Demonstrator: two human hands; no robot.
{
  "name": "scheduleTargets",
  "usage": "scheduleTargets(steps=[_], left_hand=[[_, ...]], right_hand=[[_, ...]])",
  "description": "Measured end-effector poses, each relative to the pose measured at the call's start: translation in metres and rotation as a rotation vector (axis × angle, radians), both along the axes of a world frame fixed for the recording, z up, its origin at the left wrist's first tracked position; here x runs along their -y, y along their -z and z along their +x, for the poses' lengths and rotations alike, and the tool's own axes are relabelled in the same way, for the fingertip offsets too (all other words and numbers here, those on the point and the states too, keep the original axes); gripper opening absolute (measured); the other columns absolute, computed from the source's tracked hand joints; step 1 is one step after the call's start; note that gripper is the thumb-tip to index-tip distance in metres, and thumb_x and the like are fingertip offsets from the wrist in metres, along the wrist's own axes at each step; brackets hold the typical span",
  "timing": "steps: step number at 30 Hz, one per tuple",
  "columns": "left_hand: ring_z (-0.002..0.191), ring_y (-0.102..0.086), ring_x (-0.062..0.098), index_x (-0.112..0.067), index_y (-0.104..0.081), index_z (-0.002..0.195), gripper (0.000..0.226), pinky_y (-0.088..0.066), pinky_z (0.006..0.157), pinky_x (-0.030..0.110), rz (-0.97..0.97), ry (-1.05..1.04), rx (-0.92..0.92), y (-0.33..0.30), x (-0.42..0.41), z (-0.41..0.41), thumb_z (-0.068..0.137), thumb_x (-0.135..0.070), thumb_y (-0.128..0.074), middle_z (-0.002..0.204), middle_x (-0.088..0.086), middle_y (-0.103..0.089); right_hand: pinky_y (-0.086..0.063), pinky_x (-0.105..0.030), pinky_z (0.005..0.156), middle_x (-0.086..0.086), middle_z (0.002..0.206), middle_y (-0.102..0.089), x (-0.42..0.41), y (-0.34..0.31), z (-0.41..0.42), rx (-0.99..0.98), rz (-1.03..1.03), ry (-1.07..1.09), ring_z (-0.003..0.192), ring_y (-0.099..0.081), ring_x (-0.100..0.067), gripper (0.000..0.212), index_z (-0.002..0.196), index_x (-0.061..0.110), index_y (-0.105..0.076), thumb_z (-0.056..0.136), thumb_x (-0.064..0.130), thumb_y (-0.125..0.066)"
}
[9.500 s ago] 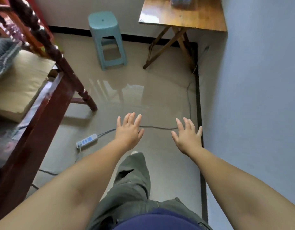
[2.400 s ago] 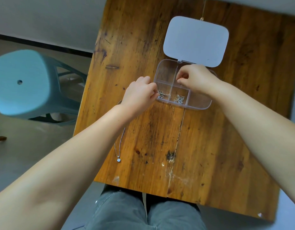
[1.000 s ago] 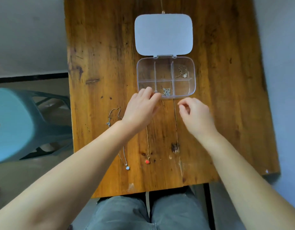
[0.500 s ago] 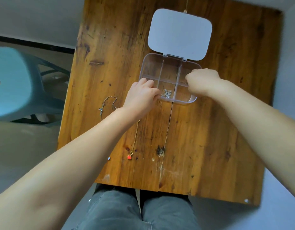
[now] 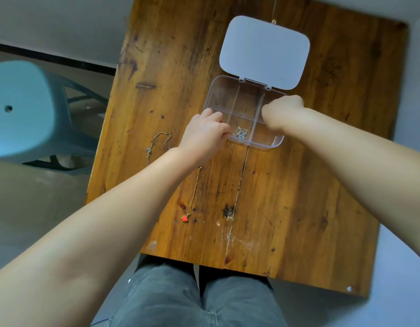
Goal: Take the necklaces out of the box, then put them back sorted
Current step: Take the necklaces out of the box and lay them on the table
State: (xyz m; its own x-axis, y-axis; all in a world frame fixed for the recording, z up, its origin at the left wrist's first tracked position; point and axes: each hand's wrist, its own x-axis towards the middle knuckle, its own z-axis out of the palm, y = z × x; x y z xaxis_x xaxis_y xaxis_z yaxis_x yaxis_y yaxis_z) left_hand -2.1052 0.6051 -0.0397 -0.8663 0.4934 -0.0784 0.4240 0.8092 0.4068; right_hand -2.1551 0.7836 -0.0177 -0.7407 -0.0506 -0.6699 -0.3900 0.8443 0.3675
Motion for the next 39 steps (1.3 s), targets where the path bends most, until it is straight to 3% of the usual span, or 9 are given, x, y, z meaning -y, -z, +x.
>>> scheduleTargets(steps=[7,14,18,20,23,26,30,34,39], left_hand=[[0.092,-0.046,0.027,-0.014,-0.07,0.103,0.02,-0.036,0.071,0.034,-0.005,0.016,0.012,0.001,0.001,-0.002,0.093,-0.019,-0.053,0.095,0.008,-0.061],[0.097,-0.047,0.027,-0.015,-0.064,0.112,0.023,-0.041,0.076,0.036,-0.021,-0.022,0.047,-0.001,-0.004,0.001,0.094,-0.017,-0.051,0.103,0.009,-0.062],[0.131,-0.037,0.025,-0.014,-0.034,0.141,0.06,-0.033,0.104,0.036,0.328,-0.047,0.117,-0.024,-0.024,0.005,0.087,-0.019,-0.06,0.143,0.009,-0.044],[0.136,-0.032,0.019,-0.014,-0.036,0.14,0.06,-0.027,0.11,0.031,0.528,-0.018,0.246,-0.041,-0.034,0.003,0.086,-0.022,-0.062,0.147,0.007,-0.039],[0.088,-0.061,0.002,-0.017,-0.063,0.104,0.018,-0.05,0.077,0.018,0.609,0.05,0.583,-0.058,-0.038,0.004,0.091,-0.028,-0.057,0.101,-0.001,-0.069],[0.053,-0.05,0.0,-0.02,-0.063,0.074,0.026,-0.04,0.056,0.012,0.584,0.065,0.753,-0.054,-0.024,0.004,0.095,-0.03,-0.051,0.066,-0.003,-0.064],[0.061,-0.048,0.011,-0.016,-0.063,0.077,0.031,-0.041,0.067,0.028,0.558,0.004,0.932,-0.04,0.007,0.012,0.096,-0.035,-0.047,0.062,-0.003,-0.053],[0.054,-0.046,0.012,-0.014,-0.061,0.077,0.03,-0.044,0.063,0.028,0.521,-0.208,0.948,-0.018,0.019,0.011,0.097,-0.029,-0.045,0.058,-0.002,-0.05],[0.055,-0.048,0.017,-0.008,-0.059,0.078,0.03,-0.047,0.056,0.026,0.336,-0.32,0.93,0.009,0.018,0.016,0.097,-0.022,-0.04,0.063,0.003,-0.053]], right_hand=[[-0.04,-0.026,0.049,-0.005,0.068,-0.054,-0.015,-0.007,-0.014,0.041,-0.228,0.099,0.061,-0.052,-0.019,0.008,0.083,0.005,-0.063,0.086,0.005,-0.055],[-0.051,-0.016,0.056,0.005,0.079,-0.07,-0.032,-0.046,0.007,-0.02,-1.033,0.685,0.068,-0.068,-0.004,0.014,0.101,0.02,-0.066,0.09,0.012,-0.06],[-0.056,-0.017,0.062,0.001,0.089,-0.071,-0.028,-0.074,0.047,0.043,-1.453,0.888,0.078,-0.072,-0.007,0.02,0.1,0.014,-0.065,0.091,0.0,-0.056],[-0.058,-0.021,0.066,0.001,0.089,-0.071,-0.027,-0.083,0.066,0.055,-1.585,0.93,0.081,-0.071,-0.01,0.02,0.1,0.015,-0.065,0.09,-0.001,-0.057],[-0.055,-0.02,0.063,0.005,0.084,-0.07,-0.026,-0.091,0.088,0.055,-1.694,1.021,0.079,-0.068,-0.01,0.015,0.097,0.021,-0.067,0.09,0.009,-0.06],[-0.052,-0.021,0.058,0.004,0.075,-0.064,-0.032,-0.085,0.107,-0.008,-1.799,1.22,0.068,-0.061,-0.007,0.014,0.093,0.02,-0.069,0.087,0.015,-0.057],[-0.052,-0.02,0.055,0.003,0.074,-0.062,-0.022,-0.062,0.151,-0.166,-1.733,1.451,0.066,-0.058,-0.008,0.019,0.1,0.019,-0.067,0.093,0.007,-0.054],[-0.054,-0.018,0.059,0.0,0.083,-0.065,-0.004,-0.041,0.184,-0.391,-1.579,1.515,0.073,-0.063,-0.007,0.016,0.096,0.022,-0.064,0.09,0.008,-0.06],[-0.044,-0.006,0.071,0.012,0.092,-0.054,0.048,-0.014,0.234,-0.472,-1.211,0.866,0.082,-0.055,0.002,0.014,0.096,0.021,-0.065,0.089,0.011,-0.057]])
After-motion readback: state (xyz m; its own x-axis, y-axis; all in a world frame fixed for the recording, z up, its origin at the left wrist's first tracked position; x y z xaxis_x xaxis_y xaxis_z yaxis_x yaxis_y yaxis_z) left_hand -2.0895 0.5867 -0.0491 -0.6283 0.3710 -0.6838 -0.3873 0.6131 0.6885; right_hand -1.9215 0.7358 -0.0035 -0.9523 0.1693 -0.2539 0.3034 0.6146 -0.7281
